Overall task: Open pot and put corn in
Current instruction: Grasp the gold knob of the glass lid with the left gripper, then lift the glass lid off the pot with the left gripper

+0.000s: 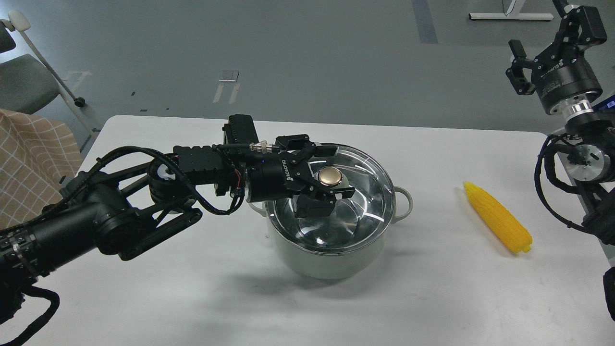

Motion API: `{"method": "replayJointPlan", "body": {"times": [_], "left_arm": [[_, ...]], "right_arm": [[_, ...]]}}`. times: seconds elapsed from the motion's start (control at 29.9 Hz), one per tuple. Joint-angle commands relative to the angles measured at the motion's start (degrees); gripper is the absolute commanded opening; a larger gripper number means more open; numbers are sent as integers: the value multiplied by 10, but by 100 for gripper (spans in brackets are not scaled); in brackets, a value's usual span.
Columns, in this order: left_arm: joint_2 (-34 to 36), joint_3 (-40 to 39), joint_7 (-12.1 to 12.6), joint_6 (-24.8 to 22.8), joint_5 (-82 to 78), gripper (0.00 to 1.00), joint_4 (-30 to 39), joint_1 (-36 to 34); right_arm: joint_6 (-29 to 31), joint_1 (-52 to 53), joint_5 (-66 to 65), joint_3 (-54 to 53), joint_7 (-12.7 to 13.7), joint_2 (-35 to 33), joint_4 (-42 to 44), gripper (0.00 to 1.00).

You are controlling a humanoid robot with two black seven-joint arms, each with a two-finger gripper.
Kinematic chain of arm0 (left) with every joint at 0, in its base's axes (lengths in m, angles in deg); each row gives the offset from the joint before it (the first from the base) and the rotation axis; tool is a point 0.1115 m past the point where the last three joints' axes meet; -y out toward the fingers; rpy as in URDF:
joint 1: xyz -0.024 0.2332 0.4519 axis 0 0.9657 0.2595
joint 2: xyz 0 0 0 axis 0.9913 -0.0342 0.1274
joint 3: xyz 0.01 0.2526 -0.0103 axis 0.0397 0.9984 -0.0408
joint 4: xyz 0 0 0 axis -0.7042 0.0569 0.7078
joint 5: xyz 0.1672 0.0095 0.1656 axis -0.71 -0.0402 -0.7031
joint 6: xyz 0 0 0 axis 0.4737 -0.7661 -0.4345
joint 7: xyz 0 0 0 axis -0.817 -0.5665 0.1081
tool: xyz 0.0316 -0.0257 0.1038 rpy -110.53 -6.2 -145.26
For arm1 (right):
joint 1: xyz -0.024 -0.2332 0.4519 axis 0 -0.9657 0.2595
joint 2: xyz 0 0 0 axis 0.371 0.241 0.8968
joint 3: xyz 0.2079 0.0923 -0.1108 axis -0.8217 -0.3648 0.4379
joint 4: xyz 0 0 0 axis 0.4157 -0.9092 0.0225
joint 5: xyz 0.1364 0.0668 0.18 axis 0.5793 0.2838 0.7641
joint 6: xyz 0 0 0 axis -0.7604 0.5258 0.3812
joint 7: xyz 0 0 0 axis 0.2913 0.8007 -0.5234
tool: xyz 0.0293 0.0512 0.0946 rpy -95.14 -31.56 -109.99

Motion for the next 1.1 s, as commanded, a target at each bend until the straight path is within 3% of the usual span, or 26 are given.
{"method": "replayJointPlan", "body": {"times": [0.0, 0.4, 0.6, 0.63, 0.7, 0.8, 1.07], "left_arm": [[0, 0, 0, 0, 0, 95, 0, 9], [0, -1, 0, 0, 0, 76, -7, 22], [0, -1, 0, 0, 0, 43, -9, 22], [0, -2, 0, 0, 0, 33, -9, 22], [0, -3, 0, 0, 0, 28, -9, 21], [0, -6, 0, 0, 0, 4, -8, 15], [29, -30, 0, 1, 0, 2, 25, -47]], "right_arm": [[0, 0, 0, 0, 0, 0, 0, 100], [0, -1, 0, 0, 0, 0, 0, 100], [0, -1, 0, 0, 0, 0, 0, 100], [0, 0, 0, 0, 0, 1, 0, 100], [0, 0, 0, 0, 0, 0, 0, 100], [0, 0, 0, 0, 0, 0, 0, 100], [0, -1, 0, 0, 0, -2, 0, 100]]}}
